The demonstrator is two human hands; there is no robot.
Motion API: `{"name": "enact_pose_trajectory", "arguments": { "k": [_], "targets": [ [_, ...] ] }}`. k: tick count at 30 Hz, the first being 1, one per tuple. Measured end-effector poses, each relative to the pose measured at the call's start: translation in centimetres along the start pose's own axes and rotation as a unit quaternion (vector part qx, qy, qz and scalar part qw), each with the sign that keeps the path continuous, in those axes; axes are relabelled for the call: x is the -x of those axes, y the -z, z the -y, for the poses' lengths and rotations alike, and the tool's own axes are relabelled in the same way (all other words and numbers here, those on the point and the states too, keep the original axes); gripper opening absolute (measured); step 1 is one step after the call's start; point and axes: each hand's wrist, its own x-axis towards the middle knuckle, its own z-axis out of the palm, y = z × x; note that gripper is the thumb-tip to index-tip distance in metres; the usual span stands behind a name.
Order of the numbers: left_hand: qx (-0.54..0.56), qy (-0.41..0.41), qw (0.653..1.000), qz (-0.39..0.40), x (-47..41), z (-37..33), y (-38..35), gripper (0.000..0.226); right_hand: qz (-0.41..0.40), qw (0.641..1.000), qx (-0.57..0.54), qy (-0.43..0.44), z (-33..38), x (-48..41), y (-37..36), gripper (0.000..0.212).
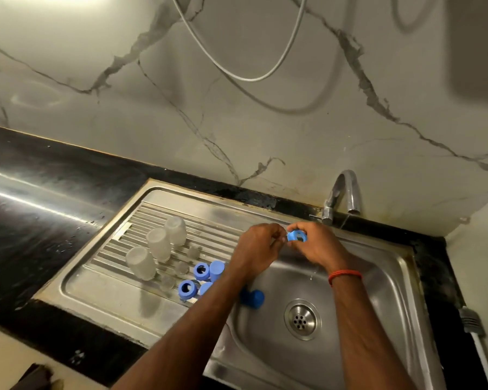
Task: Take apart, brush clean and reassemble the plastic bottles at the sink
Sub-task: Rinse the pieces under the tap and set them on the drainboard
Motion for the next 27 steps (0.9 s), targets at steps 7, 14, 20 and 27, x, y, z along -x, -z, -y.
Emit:
{"name": "enact_pose_trajectory", "arguments": {
  "k": [7,14,20,27],
  "targets": [
    [-0.050,-0.009,0.998,-0.033,-0.6,3.0,4.0,0.022,0.015,1.000,0.011,0.021,4.5,-2.1,-1.8,0.044],
    [-0.059,0.017,0.998,-0.027,-1.1,7.2,6.7,0.025,0.008,1.000,0.012,0.015,7.8,-3.5,-5.3,0.036],
    [-0.088,0.025,0.995,-0.033,-1.3,10.7,9.2,0.023,0.037,0.999,0.021,0.016,10.1,-4.7,-8.1,0.040],
    [-0.103,0.021,0.994,-0.034,-1.6,14.7,11.8,0.026,0.084,0.996,0.041,-0.018,12.3,-6.5,-11.8,0.047]
  ]
}}
